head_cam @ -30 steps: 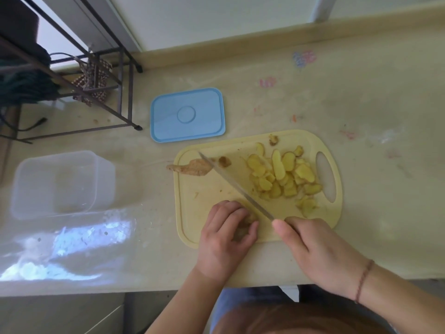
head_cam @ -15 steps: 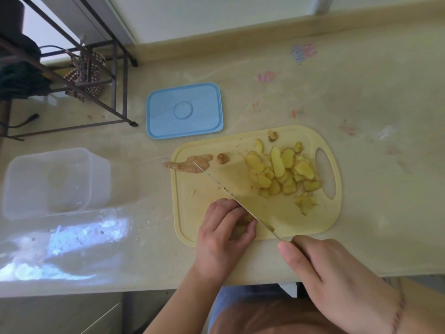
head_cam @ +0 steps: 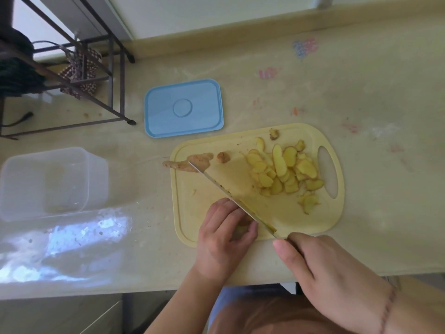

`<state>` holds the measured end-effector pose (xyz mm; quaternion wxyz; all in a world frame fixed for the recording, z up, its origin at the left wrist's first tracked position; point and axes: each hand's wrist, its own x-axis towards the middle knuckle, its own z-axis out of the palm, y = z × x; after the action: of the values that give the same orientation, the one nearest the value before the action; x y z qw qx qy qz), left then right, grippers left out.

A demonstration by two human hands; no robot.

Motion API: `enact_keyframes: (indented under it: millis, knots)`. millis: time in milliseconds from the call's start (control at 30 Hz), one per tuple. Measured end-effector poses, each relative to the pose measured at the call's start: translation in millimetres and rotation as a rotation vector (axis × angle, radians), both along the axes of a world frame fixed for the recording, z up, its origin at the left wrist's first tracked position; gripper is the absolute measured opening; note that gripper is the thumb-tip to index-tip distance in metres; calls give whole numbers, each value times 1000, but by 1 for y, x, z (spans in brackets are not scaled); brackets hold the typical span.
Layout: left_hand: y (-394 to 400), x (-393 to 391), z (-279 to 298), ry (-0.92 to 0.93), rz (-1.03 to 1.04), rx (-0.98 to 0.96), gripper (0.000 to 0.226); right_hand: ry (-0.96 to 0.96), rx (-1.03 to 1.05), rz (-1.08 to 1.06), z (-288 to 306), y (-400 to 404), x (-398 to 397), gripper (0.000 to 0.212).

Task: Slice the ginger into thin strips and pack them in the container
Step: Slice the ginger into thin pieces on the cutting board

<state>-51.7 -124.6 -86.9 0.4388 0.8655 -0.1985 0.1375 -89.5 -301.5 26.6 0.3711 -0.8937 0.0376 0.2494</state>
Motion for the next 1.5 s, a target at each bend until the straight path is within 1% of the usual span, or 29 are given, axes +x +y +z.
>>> enact_keyframes:
  millis: [100,167,333,500,633,700,767,833,900,967,1000,1033,1100,1167,1200,1267,1367,1433,1500]
  knots:
    - [2,0,0,5,-15,9,14,-35,19,14,-10,3,8,50]
    - [4,1,1,17,-41,20,16,-19,39,1,-11,-1,9,51]
    - [5,1,3,38,-54,3,13,21,46,12,-8,-13,-2,51]
    - [4,0,3,59,-58,13,14,-4,59,47,-31,0,22,54]
    - [3,-1,5,62,-43,14,15,-23,117,26,-39,-3,32,48]
    - [2,-1,4,43,-31,34,15,-19,138,13,-38,-11,34,53]
    - [3,-2,4,24,-34,64,15,47,238,-29,-35,-18,39,62]
    - [2,-2,7,20,-11,83,14,210,440,-119,-31,-26,46,65]
    - [-3,0,16,55,55,33,15,368,611,-226,-25,-31,52,65]
    - [-10,10,27,119,125,-27,18,458,707,-349,-21,-34,55,62]
    - [-13,16,31,165,147,-7,19,491,742,-419,-19,-35,57,62]
    - [-15,22,34,213,156,52,20,518,766,-486,-18,-36,58,63]
    - [-19,32,34,290,166,257,20,556,798,-572,-17,-37,60,64]
    - [-22,35,33,359,179,471,23,568,826,-613,-17,-39,61,58]
    - [-25,35,34,388,181,536,24,568,838,-624,-17,-41,61,58]
    - [-29,38,38,421,174,602,22,565,853,-642,-18,-43,60,58]
    - [-34,44,45,532,120,710,13,568,875,-662,-17,-45,57,59]
    - [-34,46,48,478,97,769,9,570,888,-660,-15,-47,56,59]
    - [-32,48,46,391,75,814,21,564,896,-657,-14,-47,55,58]
